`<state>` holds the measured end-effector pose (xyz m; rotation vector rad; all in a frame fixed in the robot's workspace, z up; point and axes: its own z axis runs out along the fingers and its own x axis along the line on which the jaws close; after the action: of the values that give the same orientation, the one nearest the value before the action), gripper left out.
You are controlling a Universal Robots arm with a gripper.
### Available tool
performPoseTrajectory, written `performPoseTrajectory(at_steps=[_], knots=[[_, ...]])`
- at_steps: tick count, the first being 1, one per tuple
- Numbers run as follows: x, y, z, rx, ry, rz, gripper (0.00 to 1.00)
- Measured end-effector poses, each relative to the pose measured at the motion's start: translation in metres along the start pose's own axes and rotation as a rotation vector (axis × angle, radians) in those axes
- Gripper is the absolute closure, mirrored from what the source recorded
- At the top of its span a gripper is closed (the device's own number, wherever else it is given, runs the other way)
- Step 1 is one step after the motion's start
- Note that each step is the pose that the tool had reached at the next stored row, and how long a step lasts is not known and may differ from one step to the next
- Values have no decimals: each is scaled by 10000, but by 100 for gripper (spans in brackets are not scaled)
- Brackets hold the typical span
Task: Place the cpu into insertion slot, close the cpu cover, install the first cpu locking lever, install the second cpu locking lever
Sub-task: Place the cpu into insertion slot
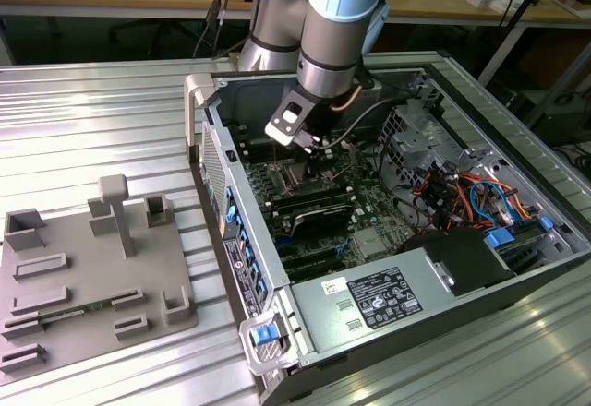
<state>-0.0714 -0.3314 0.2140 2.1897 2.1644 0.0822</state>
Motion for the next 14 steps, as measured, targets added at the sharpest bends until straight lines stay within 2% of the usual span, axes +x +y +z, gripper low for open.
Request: performPoseTrajectory(at_steps=[2, 5, 6, 8, 9, 14], knots=[[0, 3, -36, 2, 0, -6, 65], [0, 6, -62, 4, 2, -8, 71], [0, 6, -62, 5, 2, -7, 83], [0, 5, -63, 6, 1, -7, 83], [0, 5, -63, 7, 1, -7, 89], [0, 6, -65, 8, 1, -8, 89]])
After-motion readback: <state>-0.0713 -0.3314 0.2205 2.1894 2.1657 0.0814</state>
